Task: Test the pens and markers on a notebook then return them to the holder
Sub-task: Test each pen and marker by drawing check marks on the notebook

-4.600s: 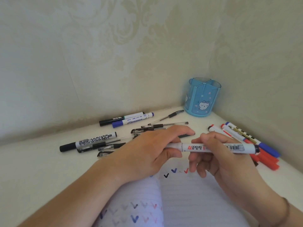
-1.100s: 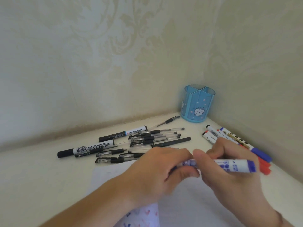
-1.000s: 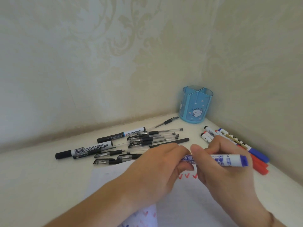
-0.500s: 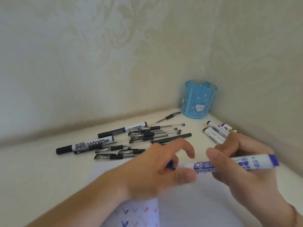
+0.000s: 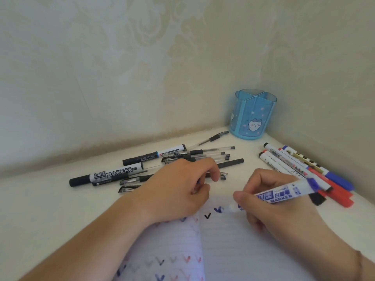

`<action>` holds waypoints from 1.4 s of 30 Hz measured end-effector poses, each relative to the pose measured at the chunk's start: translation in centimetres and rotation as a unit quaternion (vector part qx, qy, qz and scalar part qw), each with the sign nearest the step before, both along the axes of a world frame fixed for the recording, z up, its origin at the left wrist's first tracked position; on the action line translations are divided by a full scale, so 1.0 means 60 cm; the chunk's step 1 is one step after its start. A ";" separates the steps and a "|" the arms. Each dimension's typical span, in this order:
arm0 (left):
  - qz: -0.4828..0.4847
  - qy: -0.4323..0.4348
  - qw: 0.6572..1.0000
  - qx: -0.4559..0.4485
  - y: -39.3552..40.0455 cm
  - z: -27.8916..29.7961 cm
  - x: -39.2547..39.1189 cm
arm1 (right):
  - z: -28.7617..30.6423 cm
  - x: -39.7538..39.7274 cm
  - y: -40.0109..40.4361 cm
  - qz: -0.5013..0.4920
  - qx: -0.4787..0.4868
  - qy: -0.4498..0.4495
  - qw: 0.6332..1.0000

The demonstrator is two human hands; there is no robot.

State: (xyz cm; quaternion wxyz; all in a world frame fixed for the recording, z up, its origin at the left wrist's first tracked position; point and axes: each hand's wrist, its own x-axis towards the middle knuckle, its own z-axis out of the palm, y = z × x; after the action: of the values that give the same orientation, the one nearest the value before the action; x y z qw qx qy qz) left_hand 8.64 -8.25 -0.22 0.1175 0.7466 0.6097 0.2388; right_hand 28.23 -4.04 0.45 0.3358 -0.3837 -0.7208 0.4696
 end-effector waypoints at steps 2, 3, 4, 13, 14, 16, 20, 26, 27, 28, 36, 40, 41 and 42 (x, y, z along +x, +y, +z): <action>-0.013 -0.025 1.000 0.009 0.000 0.000 0.000 | -0.008 -0.003 0.002 -0.014 0.018 -0.015 1.000; -0.029 -0.024 0.999 0.012 0.000 0.000 0.000 | -0.010 -0.005 0.002 -0.019 0.024 -0.018 0.999; -0.046 -0.020 0.999 0.011 -0.001 -0.001 0.000 | -0.011 -0.006 0.002 -0.019 0.027 -0.019 0.999; -0.077 0.011 0.997 0.009 0.000 0.000 0.000 | -0.019 -0.010 0.006 -0.004 0.046 -0.039 0.998; -0.076 0.010 0.997 0.008 0.000 -0.001 0.000 | -0.019 -0.011 0.006 -0.004 0.045 -0.042 0.998; -0.077 0.002 0.997 0.004 0.000 -0.002 0.001 | -0.019 -0.010 0.006 -0.003 0.039 -0.048 0.998; -0.078 -0.013 0.997 -0.008 -0.001 -0.002 0.002 | -0.020 -0.009 0.008 -0.012 0.029 -0.046 0.998; -0.072 -0.027 0.997 -0.011 0.004 -0.011 -0.004 | -0.020 -0.005 0.013 -0.022 0.010 0.003 1.000; -0.067 -0.030 0.997 -0.003 0.008 -0.014 -0.005 | -0.017 -0.003 0.014 -0.029 0.007 0.033 0.999; -0.061 -0.035 0.997 0.006 0.010 -0.016 -0.006 | -0.013 0.000 0.016 -0.037 0.008 0.063 0.997; -0.029 -0.098 0.994 0.025 0.011 -0.007 -0.001 | -0.002 0.015 0.022 -0.002 -0.018 0.215 0.976; -0.030 -0.081 0.996 0.031 0.006 0.000 0.004 | -0.002 0.011 0.020 0.001 -0.014 0.185 0.983; -0.030 -0.082 0.996 0.029 0.005 0.000 0.005 | -0.003 0.010 0.021 0.002 -0.013 0.172 0.985; -0.030 -0.083 0.996 0.029 0.005 0.000 0.005 | -0.004 0.010 0.021 0.002 -0.012 0.162 0.987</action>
State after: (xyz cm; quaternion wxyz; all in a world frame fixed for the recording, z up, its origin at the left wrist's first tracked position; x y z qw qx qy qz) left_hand 8.95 -7.96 -0.23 0.1533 0.7455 0.5680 0.3133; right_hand 28.80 -2.80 0.20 0.4425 -0.3056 -0.6517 0.5349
